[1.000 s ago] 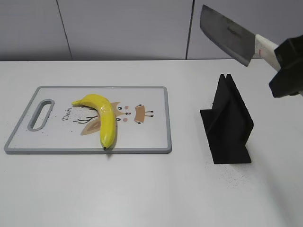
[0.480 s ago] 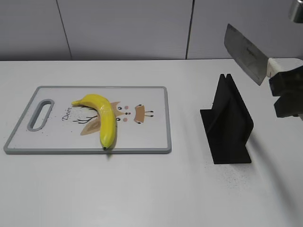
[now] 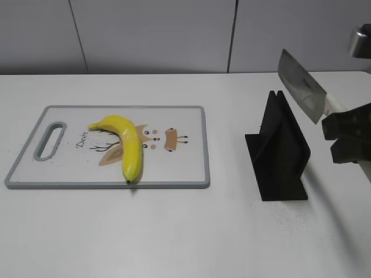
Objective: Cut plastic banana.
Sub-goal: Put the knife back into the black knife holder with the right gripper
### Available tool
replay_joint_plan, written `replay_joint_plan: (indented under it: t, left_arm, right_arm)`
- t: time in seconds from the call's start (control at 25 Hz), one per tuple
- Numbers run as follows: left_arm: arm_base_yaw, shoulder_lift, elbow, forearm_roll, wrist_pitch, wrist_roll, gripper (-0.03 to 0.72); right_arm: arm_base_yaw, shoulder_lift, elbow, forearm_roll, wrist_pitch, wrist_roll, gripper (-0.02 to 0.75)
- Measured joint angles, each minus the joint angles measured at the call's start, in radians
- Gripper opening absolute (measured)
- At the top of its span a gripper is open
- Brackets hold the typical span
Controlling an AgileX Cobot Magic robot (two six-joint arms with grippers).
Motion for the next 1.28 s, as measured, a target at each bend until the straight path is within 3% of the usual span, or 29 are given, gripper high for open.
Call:
replay_joint_plan:
  t: [0.28, 1.28]
  left_arm:
    - [-0.033, 0.000, 0.000, 0.000, -0.001, 0.000, 0.537]
    - [-0.035, 0.000, 0.000, 0.000, -0.001, 0.000, 0.532]
  right_arm:
    - [0.000, 0.001, 0.006, 0.000, -0.011, 0.013, 0.161]
    - [0.000, 0.255, 0.006, 0.000, -0.109, 0.016, 0.161]
